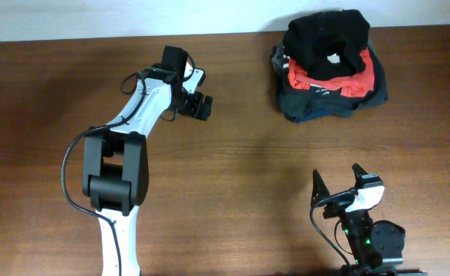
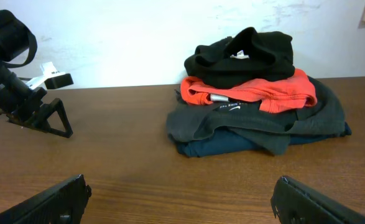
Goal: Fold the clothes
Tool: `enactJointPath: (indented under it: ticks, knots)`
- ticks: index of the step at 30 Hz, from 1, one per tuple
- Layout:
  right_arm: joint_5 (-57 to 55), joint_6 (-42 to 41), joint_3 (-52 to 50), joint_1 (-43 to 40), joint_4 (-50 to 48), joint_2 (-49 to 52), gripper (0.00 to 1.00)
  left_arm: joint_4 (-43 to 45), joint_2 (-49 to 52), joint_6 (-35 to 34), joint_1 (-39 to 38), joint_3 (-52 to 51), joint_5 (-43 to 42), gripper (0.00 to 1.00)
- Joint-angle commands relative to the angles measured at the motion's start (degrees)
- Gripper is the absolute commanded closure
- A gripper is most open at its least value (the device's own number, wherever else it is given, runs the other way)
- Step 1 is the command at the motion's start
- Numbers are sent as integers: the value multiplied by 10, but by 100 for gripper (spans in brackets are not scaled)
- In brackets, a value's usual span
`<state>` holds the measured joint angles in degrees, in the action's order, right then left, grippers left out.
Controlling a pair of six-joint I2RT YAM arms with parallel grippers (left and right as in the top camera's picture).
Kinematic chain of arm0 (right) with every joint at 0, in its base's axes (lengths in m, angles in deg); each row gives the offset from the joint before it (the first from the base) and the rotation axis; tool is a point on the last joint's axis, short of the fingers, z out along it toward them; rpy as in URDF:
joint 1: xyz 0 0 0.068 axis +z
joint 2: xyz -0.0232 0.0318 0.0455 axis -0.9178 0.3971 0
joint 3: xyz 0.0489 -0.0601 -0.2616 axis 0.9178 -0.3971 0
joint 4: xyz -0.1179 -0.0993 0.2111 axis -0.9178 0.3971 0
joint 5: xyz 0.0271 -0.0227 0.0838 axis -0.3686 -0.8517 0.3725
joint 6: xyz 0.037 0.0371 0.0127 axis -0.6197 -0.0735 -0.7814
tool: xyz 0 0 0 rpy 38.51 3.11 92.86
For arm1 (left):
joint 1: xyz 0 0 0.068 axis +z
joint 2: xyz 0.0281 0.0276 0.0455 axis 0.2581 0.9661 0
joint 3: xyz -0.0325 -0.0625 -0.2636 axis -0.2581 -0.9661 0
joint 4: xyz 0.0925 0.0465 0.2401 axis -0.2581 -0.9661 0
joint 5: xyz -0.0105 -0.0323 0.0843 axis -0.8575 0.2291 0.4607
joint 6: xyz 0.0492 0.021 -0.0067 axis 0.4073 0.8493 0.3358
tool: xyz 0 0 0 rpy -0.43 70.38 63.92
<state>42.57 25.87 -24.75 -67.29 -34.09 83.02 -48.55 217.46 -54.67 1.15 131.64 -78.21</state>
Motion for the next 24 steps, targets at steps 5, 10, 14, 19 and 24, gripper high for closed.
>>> enactJointPath:
  ticks: [5, 10, 14, 19, 24]
  knots:
    - [-7, -1, -6, 3, -3, -6, 1, -19, 7, -7, -2, -2, 21, 1]
    - [-7, -1, -6, 3, -3, -6, 1, -30, 0, -28, -3, -2, -2, 1]
    - [-7, -1, -6, 3, -3, -6, 1, -21, -40, -33, -11, -4, 9, 1]
    - [-7, -1, -6, 3, -3, -6, 1, 88, -179, -33, -37, -106, 95, 1]
    - [-7, -1, -6, 3, -3, -6, 1, 249, -384, -33, -34, -358, 136, 1]
